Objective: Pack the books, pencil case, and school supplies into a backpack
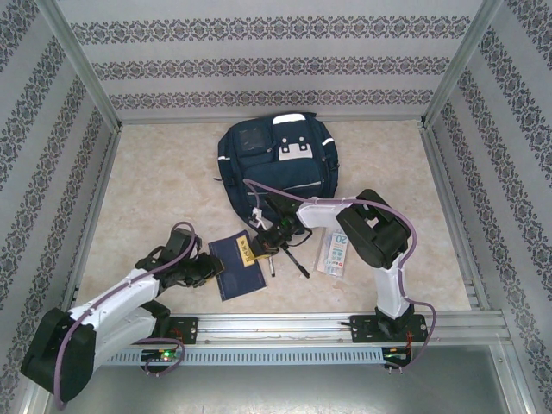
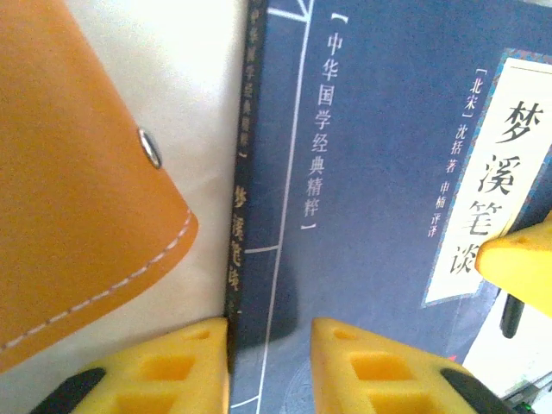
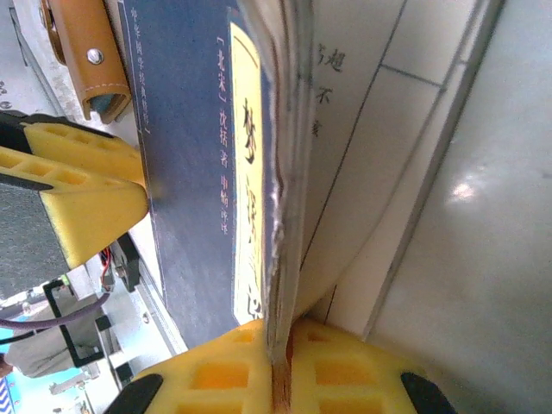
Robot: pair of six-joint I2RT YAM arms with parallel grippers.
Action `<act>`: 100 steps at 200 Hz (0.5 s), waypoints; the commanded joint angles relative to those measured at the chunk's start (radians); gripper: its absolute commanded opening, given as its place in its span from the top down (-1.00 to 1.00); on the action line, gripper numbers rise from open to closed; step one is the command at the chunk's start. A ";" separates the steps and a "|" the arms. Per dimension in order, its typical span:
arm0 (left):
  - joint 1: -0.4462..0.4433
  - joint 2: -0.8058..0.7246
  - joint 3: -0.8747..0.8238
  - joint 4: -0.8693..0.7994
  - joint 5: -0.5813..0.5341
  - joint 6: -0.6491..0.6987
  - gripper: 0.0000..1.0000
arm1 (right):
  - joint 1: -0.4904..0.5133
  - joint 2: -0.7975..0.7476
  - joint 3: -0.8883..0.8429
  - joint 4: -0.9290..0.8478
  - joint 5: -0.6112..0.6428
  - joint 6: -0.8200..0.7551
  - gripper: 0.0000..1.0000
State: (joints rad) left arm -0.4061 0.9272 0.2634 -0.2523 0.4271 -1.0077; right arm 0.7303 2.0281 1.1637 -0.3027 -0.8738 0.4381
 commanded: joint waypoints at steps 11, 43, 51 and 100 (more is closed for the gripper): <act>-0.010 -0.029 0.019 0.470 0.193 -0.038 0.63 | 0.022 0.050 -0.020 0.038 -0.019 0.027 0.85; -0.004 -0.051 0.029 0.460 0.191 -0.037 0.83 | 0.018 0.042 -0.030 0.055 -0.031 0.030 0.87; -0.004 -0.057 0.033 0.458 0.190 -0.038 0.87 | 0.018 0.039 -0.033 0.062 -0.033 0.031 0.87; 0.005 -0.119 0.072 0.390 0.144 -0.034 1.00 | 0.016 0.012 -0.059 0.094 -0.035 0.038 0.91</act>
State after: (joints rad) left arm -0.3965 0.8604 0.2398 -0.1936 0.4408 -1.0336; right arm 0.6956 2.0163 1.1362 -0.2687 -0.8803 0.4423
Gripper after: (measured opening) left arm 0.047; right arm 0.050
